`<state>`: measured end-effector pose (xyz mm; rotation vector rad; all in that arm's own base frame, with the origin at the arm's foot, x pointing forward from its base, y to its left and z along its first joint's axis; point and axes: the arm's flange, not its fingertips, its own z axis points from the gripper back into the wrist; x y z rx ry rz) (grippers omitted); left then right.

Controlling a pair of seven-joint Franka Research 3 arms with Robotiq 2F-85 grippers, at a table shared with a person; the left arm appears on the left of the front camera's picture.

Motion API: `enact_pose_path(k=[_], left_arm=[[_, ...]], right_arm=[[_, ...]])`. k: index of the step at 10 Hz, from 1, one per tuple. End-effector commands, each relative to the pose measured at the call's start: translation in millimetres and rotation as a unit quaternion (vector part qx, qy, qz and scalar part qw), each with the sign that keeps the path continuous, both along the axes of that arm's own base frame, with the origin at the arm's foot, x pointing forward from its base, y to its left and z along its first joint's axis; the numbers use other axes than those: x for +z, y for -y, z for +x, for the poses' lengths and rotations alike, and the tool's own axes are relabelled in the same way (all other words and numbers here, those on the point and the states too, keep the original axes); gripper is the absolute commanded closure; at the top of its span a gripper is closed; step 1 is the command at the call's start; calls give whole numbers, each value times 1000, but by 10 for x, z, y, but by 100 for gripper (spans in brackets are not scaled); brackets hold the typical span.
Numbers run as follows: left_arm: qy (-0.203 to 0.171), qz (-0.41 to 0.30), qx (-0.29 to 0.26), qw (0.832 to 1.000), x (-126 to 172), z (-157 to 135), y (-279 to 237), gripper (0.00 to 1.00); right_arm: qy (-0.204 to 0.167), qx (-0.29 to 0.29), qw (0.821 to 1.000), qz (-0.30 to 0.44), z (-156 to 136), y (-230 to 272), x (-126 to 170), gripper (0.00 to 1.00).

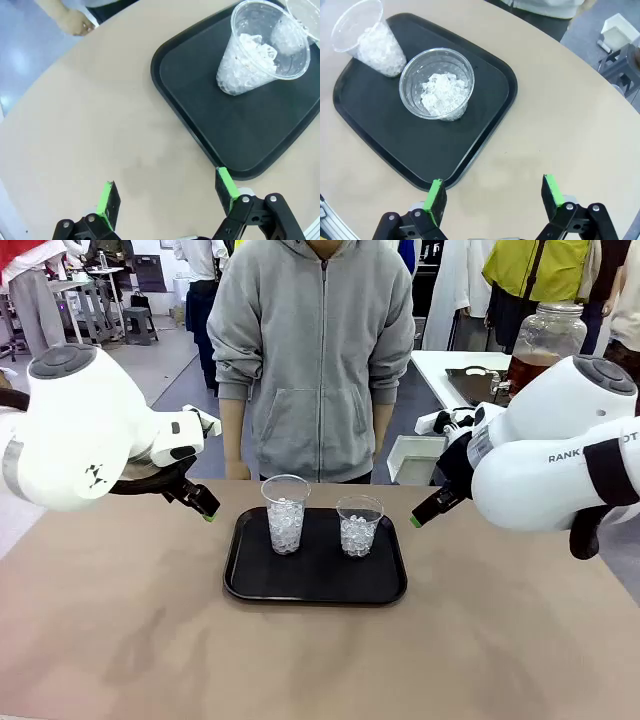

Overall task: Pour the drink into the iced cup.
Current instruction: Pick up the iced cup indicated by the human and present it to them.

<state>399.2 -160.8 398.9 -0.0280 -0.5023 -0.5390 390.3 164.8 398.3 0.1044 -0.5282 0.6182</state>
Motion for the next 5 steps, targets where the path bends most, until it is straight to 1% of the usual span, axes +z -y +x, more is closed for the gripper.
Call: enact_pose_path(k=[1,5], left_arm=[[2,1,-1,1000,-6,-12,-7,0],[2,1,-1,1000,-6,-12,-7,0]], right_arm=[[1,0,1000,1,9,25,12,0],[1,0,1000,1,9,25,12,0]])
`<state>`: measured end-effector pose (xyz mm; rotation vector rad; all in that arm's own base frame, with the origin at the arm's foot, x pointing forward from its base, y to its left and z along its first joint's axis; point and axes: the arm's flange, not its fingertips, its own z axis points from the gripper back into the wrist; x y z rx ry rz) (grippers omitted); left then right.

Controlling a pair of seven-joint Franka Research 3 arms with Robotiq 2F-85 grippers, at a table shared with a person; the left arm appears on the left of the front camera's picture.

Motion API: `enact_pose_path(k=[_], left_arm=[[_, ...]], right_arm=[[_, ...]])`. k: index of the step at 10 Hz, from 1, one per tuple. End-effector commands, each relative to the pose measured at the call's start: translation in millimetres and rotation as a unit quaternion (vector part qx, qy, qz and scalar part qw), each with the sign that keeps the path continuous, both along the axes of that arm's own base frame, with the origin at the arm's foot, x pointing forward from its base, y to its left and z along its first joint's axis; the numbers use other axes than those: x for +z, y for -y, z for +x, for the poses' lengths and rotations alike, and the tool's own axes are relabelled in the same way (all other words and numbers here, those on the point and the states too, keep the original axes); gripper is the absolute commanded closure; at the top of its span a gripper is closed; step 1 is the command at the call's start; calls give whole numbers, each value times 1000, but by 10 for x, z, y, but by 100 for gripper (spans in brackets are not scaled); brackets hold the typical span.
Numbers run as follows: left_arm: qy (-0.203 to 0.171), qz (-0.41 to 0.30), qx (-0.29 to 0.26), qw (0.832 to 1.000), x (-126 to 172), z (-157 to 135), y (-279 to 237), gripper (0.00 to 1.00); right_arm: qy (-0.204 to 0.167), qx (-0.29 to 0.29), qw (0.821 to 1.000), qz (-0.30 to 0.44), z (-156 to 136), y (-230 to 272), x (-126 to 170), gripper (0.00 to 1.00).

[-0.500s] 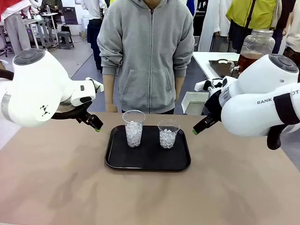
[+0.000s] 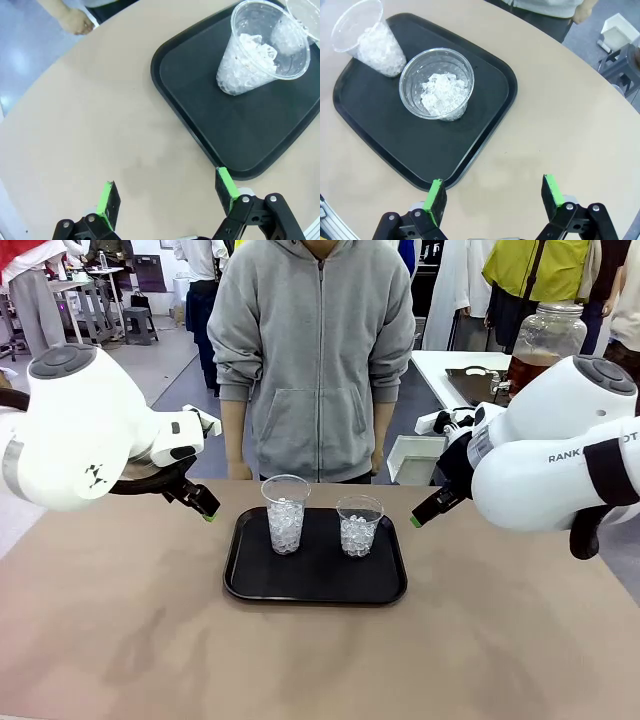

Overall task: Pour the drink into the iced cup.
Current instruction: Pick up the iced cup indicated by the human and present it to them.

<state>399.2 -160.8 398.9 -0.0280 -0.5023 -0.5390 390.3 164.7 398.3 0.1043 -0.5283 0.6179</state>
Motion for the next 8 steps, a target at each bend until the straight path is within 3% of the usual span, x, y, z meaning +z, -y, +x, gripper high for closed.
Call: enact_pose_path(k=[1,6,8], left_arm=[[2,1,-1,1000,-6,-12,-7,0],[0,0,0,1000,0,0,0,0],[4,-1,-4,1000,252,52,24,0]], right_arm=[[1,0,1000,1,8,24,12,0],[0,0,1000,0,0,0,0,0],[-10,4,999,49,80,93,263,0]])
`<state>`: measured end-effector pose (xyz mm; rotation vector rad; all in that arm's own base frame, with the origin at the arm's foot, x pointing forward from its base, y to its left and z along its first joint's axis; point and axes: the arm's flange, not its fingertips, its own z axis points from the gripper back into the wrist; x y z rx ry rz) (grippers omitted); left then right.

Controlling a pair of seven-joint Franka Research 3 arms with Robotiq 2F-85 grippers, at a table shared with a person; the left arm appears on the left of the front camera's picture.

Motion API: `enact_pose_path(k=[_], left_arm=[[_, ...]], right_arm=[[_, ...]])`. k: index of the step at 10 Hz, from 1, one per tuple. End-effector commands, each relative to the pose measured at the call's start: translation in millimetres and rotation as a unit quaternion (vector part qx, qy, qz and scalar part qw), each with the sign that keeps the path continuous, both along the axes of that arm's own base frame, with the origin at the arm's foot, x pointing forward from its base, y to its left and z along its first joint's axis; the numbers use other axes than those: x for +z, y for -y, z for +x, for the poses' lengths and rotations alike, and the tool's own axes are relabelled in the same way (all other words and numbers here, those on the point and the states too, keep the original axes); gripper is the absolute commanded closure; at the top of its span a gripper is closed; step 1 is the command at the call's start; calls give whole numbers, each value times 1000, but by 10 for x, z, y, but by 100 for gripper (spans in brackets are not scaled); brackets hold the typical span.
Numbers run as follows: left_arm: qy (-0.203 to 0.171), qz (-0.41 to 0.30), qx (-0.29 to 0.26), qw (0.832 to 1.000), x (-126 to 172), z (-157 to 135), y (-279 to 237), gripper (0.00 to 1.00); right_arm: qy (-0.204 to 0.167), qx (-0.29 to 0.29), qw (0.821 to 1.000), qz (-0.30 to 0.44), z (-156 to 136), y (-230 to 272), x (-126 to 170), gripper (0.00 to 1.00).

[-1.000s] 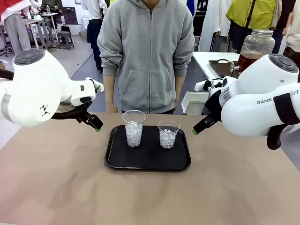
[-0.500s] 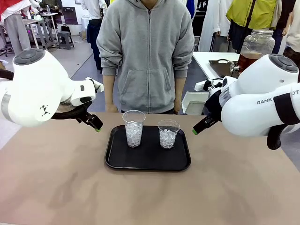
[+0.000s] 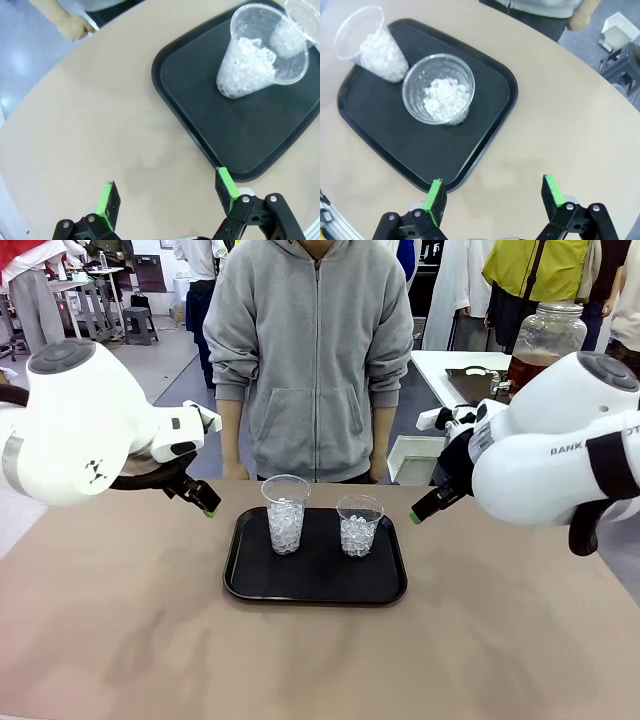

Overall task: Pour the drink into the iced cup.
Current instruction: Pick up the iced cup indicated by the human and present it to them.

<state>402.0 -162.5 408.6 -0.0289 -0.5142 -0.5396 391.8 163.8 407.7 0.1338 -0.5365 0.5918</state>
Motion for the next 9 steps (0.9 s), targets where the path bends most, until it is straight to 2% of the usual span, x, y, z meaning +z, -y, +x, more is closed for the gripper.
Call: enact_pose_path(k=[1,3,5,7,9], left_arm=[[0,-6,2,1000,327,60,3,0],[-10,-53,20,998,714,169,-14,0],[-51,-132,31,989,981,321,-82,0],[-81,-207,63,973,1054,393,-223,0],[-107,-272,102,951,914,431,-444,0]], right_arm=[[-20,6,998,58,100,174,332,0],[-46,-26,993,109,163,398,616,0],[-71,-30,979,189,216,587,792,0],[-98,-41,955,278,297,801,804,0],[-127,-48,928,347,367,996,653,0]])
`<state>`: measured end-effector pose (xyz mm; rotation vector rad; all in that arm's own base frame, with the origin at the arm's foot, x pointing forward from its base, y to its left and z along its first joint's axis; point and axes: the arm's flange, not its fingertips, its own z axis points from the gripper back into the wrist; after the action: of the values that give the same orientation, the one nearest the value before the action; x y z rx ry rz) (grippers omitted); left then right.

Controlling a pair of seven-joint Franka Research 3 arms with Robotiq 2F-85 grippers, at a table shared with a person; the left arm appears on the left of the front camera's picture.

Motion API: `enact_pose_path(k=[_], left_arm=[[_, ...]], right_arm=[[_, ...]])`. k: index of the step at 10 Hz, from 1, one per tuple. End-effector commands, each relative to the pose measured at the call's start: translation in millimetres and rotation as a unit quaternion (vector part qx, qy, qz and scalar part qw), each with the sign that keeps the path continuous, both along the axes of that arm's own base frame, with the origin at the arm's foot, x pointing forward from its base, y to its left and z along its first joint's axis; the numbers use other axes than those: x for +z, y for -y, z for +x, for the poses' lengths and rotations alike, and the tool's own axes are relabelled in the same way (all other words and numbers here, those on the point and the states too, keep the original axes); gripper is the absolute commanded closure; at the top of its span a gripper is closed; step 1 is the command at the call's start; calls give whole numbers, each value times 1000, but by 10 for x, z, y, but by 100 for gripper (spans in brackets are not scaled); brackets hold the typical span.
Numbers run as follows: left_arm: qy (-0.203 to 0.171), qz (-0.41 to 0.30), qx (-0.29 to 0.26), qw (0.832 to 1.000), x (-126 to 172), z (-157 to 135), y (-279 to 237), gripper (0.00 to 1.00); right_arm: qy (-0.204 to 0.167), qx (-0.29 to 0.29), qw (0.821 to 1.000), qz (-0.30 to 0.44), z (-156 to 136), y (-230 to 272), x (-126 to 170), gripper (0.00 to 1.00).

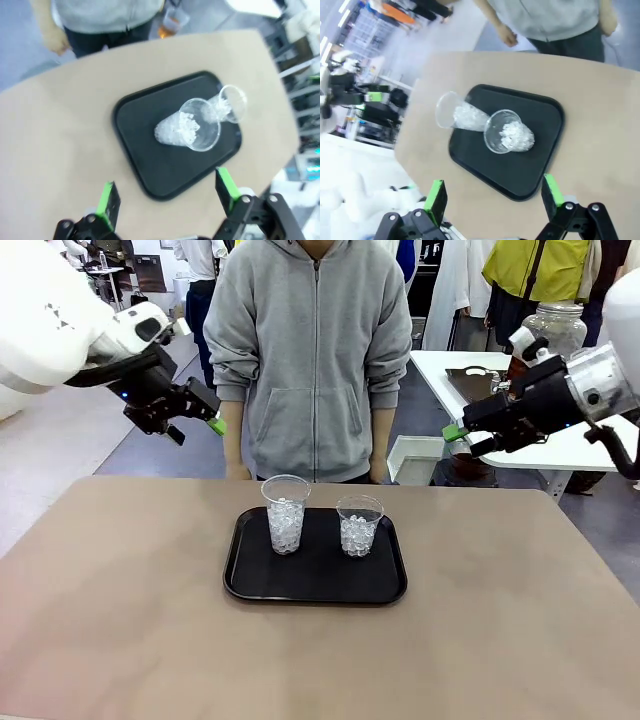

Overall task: Pour the drink into the iced cup.
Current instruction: Pick up the iced cup indicated by the human and present it to them.

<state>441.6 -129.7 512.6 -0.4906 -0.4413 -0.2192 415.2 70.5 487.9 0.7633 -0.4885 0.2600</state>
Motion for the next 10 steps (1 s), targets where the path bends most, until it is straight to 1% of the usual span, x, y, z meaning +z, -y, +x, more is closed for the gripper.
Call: enact_pose_path(k=[1,2,3,4,5,8,9,10], left_arm=[[-20,-59,26,998,-212,56,-222,0],[-23,-81,36,996,-276,75,-295,0],[-25,-101,37,994,-330,90,-350,0],[-16,-100,23,995,-344,75,-357,0],[-31,-79,47,995,-243,77,-317,0],[-31,-79,47,995,-243,77,-317,0],[-31,-79,47,995,-243,77,-317,0],[-26,-80,46,995,-280,70,-312,0]], right_arm=[[-15,7,998,56,165,122,-218,0],[-17,11,997,73,173,145,-269,0],[-15,17,997,72,169,122,-280,0],[-7,24,998,54,150,77,-292,0],[-26,3,997,71,69,170,-274,0],[-26,3,997,71,69,170,-274,0],[-31,5,998,57,68,169,-323,0],[-63,-14,994,90,137,148,-346,0]])
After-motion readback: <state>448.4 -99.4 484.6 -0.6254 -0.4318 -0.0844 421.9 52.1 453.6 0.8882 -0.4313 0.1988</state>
